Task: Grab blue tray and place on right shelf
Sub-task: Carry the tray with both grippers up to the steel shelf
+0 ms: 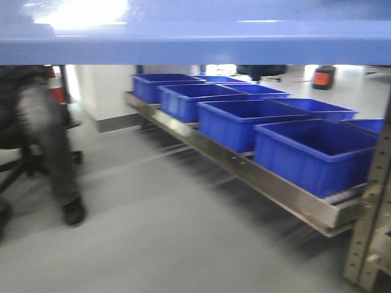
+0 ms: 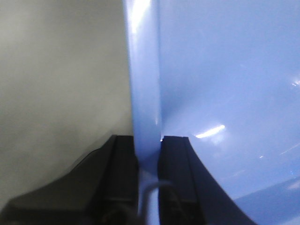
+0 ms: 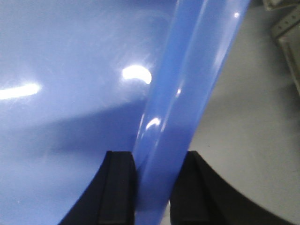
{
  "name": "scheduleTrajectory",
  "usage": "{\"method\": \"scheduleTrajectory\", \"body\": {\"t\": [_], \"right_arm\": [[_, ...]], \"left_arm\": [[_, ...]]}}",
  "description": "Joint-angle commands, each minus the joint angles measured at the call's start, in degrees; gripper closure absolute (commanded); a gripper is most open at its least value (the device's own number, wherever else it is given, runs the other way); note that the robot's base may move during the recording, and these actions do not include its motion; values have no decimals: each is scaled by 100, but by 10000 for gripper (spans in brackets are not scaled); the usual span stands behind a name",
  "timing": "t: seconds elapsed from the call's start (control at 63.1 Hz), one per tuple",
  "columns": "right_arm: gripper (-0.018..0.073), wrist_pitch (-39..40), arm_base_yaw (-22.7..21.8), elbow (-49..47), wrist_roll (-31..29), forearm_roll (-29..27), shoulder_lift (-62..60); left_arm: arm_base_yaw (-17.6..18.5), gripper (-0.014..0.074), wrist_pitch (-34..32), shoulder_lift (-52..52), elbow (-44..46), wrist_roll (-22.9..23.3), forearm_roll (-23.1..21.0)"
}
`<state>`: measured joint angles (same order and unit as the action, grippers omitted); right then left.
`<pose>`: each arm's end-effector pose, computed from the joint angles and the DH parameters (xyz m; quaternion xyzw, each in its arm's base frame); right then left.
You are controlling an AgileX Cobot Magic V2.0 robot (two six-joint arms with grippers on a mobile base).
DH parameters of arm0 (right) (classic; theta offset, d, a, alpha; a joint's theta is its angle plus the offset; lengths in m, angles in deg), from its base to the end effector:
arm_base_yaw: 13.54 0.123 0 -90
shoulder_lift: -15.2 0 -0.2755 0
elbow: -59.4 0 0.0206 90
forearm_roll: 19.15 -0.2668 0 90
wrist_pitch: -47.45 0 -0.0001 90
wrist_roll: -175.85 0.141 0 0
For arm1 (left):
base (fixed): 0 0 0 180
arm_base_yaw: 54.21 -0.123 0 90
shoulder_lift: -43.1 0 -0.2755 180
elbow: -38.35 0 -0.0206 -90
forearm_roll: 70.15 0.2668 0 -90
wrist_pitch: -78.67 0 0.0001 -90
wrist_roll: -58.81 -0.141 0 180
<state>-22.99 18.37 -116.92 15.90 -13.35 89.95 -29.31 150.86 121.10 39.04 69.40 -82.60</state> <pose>0.2256 0.1247 0.3424 -0.1029 0.9566 0.0720 0.2630 0.2320 -0.1396 0.3527 0.1147 0.9522 -0.1829 0.2160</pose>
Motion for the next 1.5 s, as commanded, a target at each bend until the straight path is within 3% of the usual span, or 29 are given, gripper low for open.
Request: {"method": "scheduleTrajectory", "body": {"t": [0.0,1.489], "right_arm": [[536,100,0,-167,-264,272,-106],[536,94,0,-167,-264,272,-106]], "left_arm": [[23,645,455,-166,159,-109,-119],[23,645,455,-155,159,-109,-119]]}}
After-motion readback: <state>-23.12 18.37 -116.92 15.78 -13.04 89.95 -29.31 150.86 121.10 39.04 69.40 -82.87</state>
